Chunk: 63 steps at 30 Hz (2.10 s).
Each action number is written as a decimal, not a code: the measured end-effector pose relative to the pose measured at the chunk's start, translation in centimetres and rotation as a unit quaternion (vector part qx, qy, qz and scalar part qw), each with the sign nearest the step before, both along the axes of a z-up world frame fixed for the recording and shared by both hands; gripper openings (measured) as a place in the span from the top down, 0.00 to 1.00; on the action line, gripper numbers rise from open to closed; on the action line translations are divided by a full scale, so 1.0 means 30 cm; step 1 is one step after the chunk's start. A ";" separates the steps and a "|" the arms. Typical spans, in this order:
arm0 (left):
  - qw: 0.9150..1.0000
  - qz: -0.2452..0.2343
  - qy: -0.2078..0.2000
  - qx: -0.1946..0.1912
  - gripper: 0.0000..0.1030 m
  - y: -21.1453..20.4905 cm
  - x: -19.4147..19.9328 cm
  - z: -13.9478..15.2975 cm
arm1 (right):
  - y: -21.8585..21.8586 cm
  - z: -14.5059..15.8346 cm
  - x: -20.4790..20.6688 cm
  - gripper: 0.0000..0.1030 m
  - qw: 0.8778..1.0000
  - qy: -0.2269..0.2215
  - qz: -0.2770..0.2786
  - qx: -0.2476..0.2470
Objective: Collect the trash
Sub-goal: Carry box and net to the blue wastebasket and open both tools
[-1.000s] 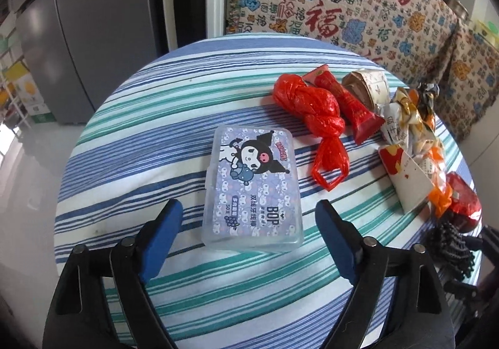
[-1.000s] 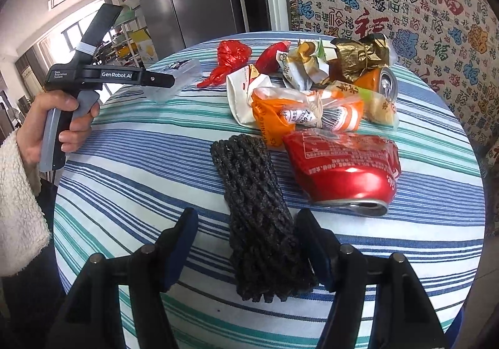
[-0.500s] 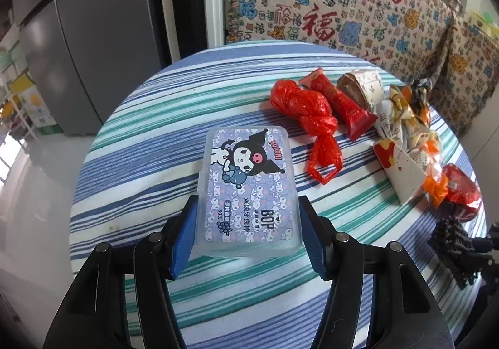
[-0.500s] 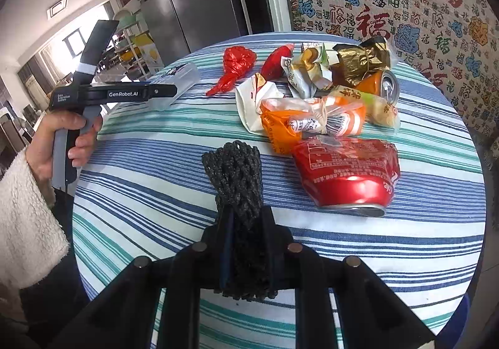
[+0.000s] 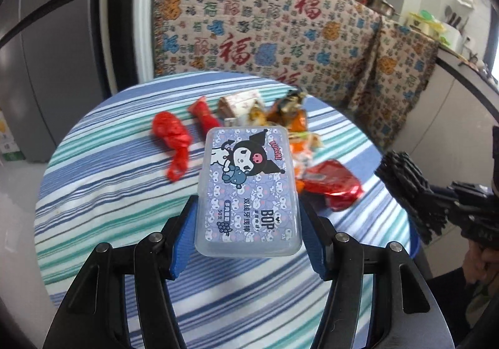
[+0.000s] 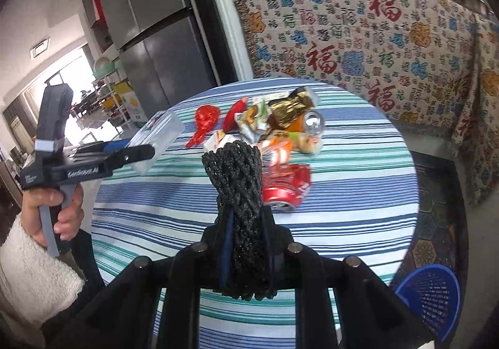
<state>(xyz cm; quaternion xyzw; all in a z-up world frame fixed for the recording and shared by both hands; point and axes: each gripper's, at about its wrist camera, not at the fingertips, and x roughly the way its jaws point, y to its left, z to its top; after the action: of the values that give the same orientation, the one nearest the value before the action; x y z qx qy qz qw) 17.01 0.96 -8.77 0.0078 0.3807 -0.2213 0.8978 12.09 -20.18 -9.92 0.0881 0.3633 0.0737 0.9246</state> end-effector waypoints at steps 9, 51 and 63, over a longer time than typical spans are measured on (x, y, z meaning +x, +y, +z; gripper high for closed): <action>0.988 -0.150 -0.010 -0.020 0.39 -0.481 -0.165 0.099 | -0.408 0.078 -0.235 0.83 0.987 -0.003 -0.162 -0.012; 0.949 -0.307 0.068 0.017 0.22 -1.480 -0.206 -0.454 | -1.165 -0.444 -0.455 0.71 0.917 0.147 -0.360 0.094; 0.957 -0.281 0.067 -0.008 0.22 -1.410 -0.157 -0.385 | -1.142 -0.396 -0.440 0.61 0.920 0.131 -0.361 0.076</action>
<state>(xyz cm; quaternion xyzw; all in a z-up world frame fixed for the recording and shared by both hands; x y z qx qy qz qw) 12.30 -41.35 -20.32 0.0920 0.4207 -0.4675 0.7720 -1.10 -54.43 -21.80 0.2925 0.4181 -0.2503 0.8228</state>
